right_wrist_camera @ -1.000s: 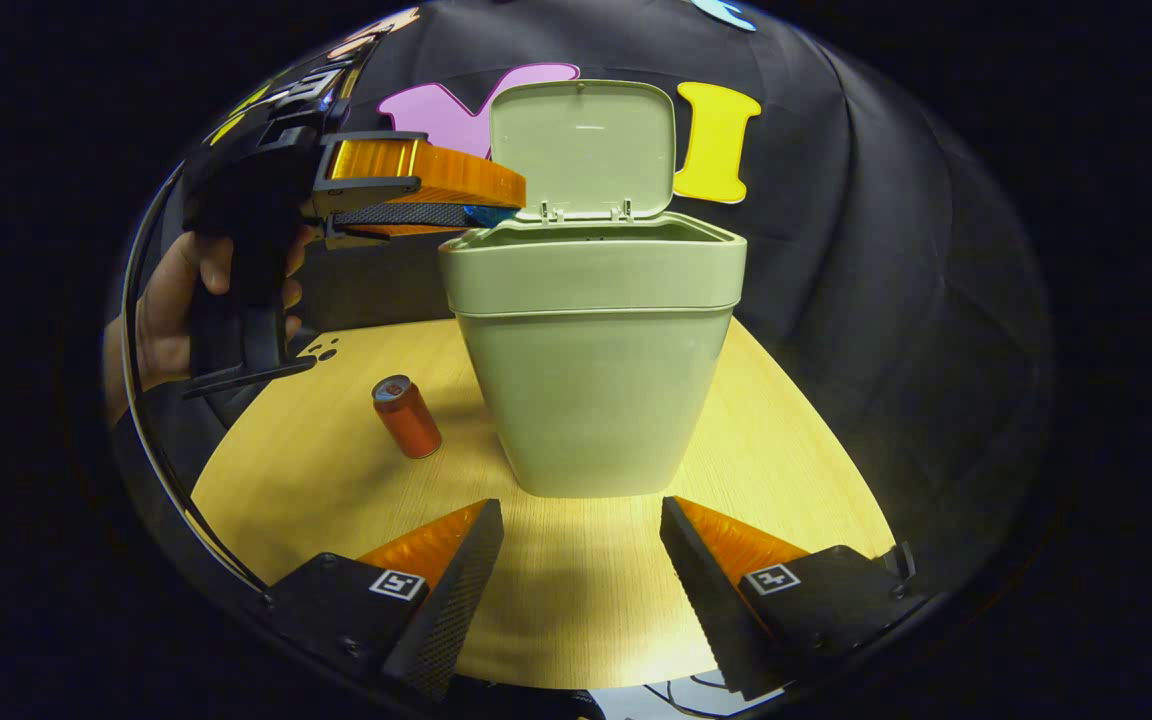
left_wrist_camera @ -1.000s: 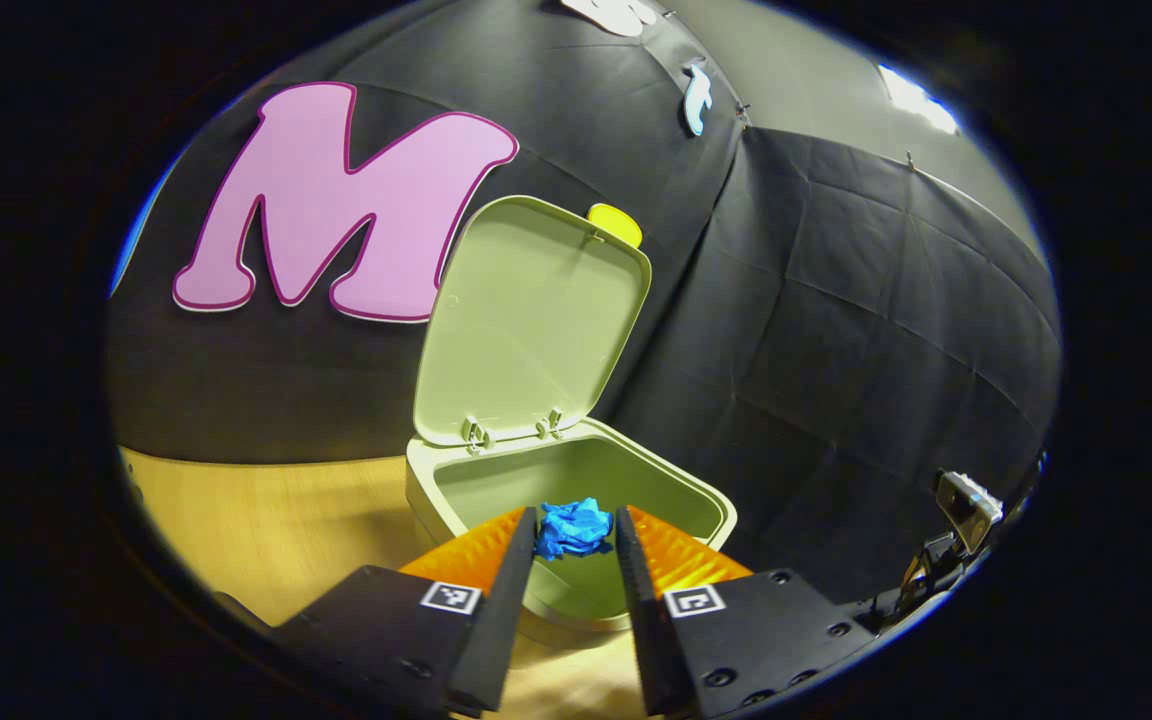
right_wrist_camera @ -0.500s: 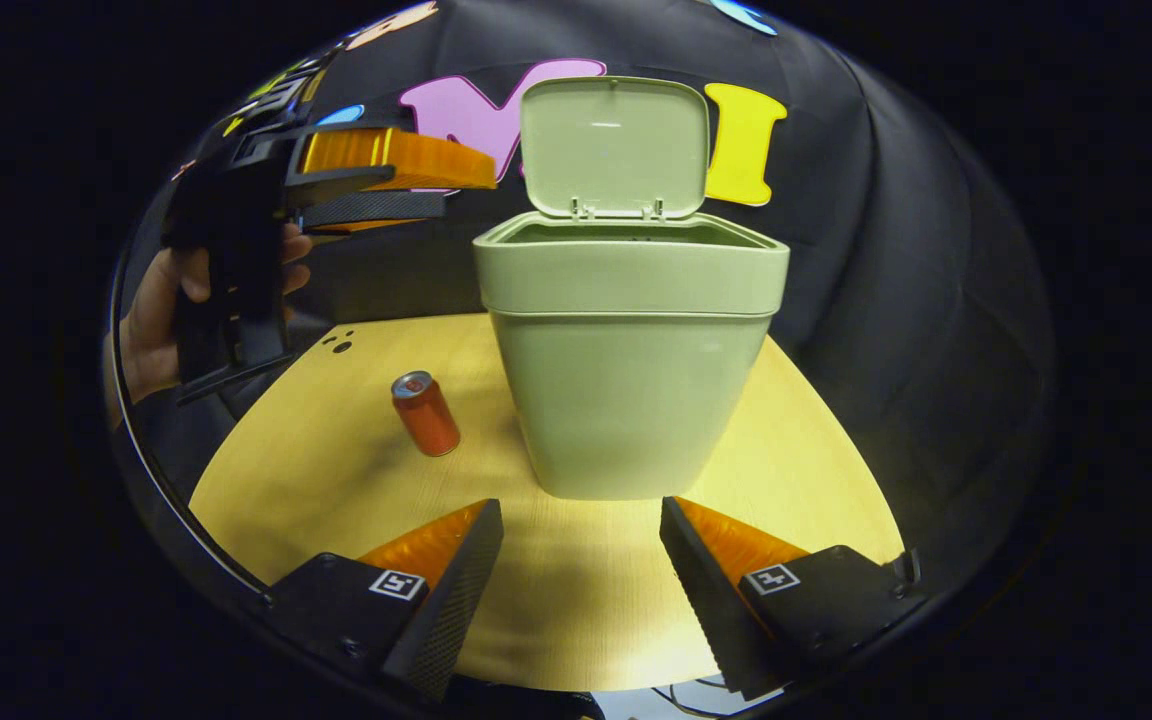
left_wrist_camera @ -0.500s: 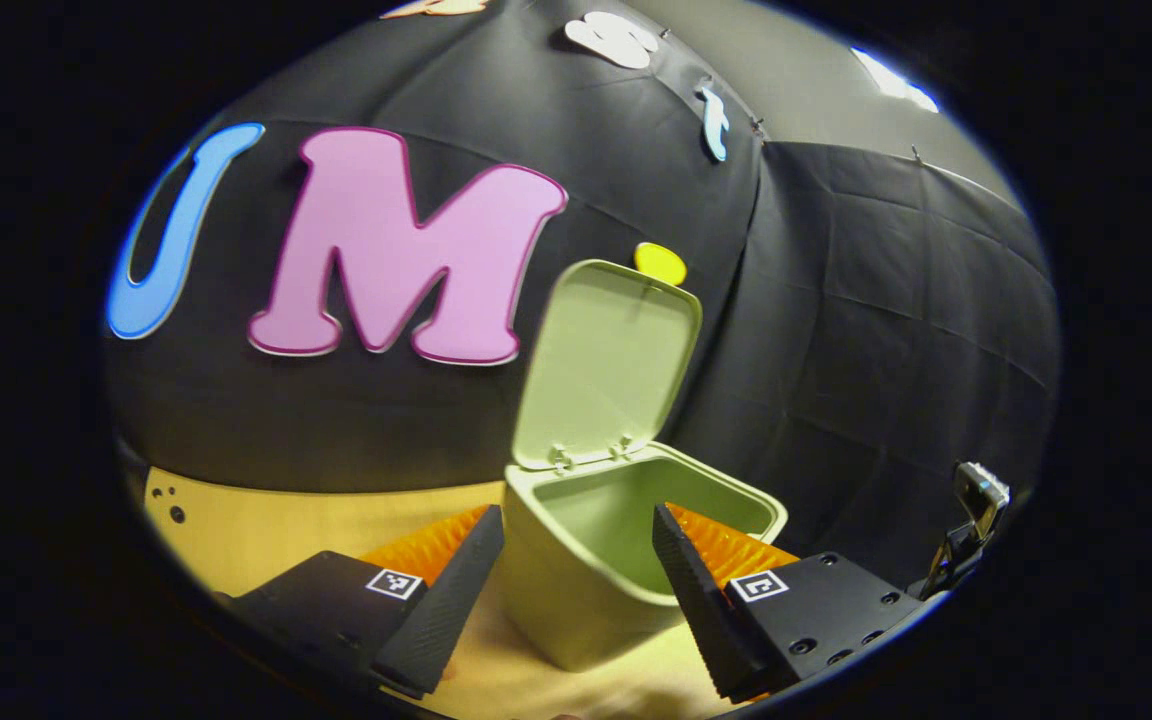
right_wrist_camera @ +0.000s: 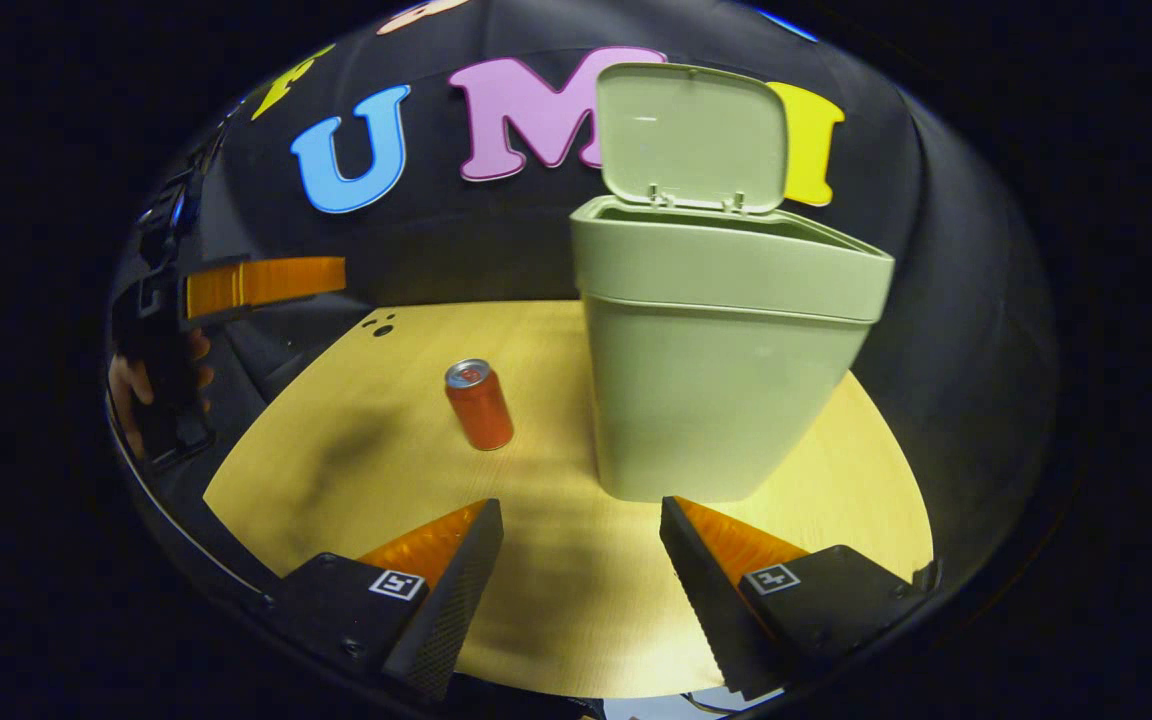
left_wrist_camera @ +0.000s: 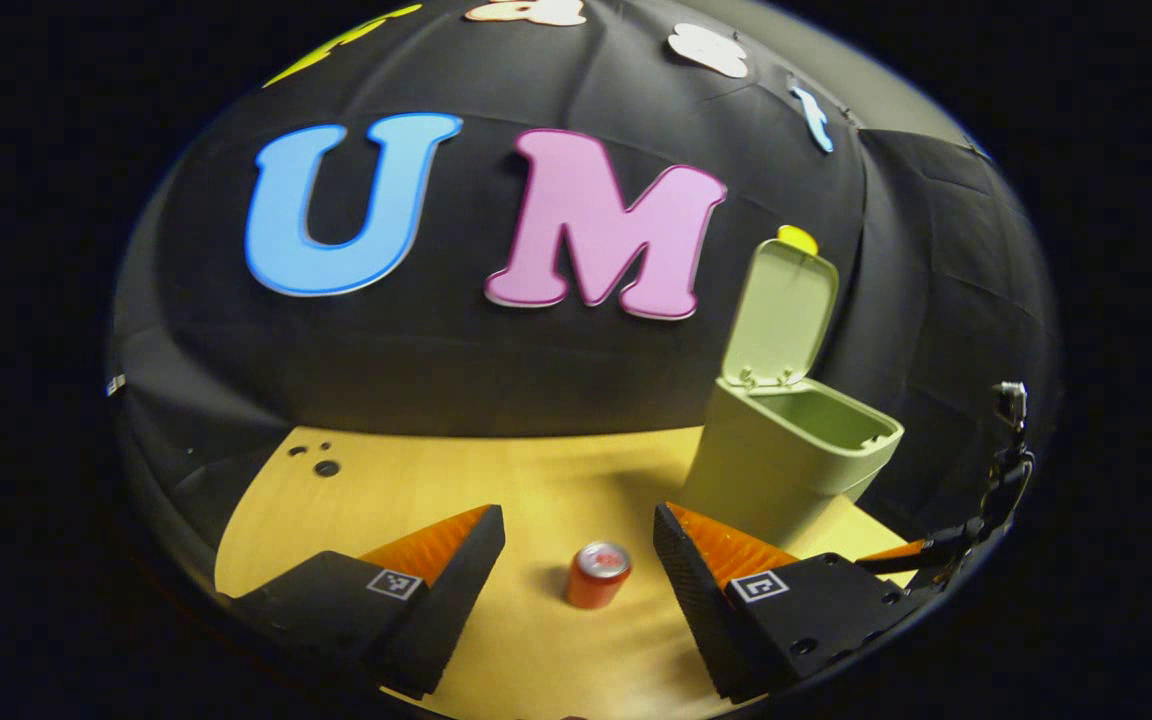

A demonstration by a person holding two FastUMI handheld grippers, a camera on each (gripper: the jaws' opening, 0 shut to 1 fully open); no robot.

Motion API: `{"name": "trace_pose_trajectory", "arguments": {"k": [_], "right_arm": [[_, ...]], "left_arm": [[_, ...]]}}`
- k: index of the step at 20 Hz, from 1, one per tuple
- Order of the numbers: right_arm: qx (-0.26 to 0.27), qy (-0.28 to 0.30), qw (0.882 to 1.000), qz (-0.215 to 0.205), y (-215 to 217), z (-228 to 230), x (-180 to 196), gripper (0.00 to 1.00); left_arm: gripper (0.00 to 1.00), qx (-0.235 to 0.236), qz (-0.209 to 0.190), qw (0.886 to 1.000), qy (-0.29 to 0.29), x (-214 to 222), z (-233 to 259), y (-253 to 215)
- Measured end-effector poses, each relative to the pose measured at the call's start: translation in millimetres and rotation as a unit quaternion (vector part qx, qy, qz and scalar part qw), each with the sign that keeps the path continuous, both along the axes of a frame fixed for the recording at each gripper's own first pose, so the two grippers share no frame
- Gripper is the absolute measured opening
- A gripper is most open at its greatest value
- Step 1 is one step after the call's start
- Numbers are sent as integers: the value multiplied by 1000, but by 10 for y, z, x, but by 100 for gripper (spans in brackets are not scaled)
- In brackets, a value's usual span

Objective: Press the lid of the desktop garbage bin to open it, pick up the crumpled paper on the desktop and throw it into the bin, then pick up the pop can on the desktop and drop it into the bin, and finally close the garbage bin lid.

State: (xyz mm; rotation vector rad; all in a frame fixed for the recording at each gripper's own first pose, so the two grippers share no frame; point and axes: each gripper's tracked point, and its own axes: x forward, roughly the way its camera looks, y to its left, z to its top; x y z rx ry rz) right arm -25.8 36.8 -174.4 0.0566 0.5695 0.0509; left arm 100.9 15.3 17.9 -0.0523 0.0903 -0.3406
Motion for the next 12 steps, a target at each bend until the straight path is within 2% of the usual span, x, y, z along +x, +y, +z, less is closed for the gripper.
{"name": "trace_pose_trajectory", "arguments": {"k": [4, 7, 9, 12], "right_arm": [[-8, -1, 999, 35, 324, -75, 198, 100], [-11, -11, 999, 47, 558, -117, 427, 99], [-14, -12, 999, 51, 687, -164, 594, 99], [-3, -11, 998, 61, 890, -238, 829, 100]], "left_arm": [[96, -36, 55, 997, 35, -280, -295, 513], [96, -63, 101, 991, 59, -494, -533, 883], [96, -82, 126, 985, 81, -620, -708, 1029], [96, -109, 142, 977, 115, -855, -1008, 1125]]}}
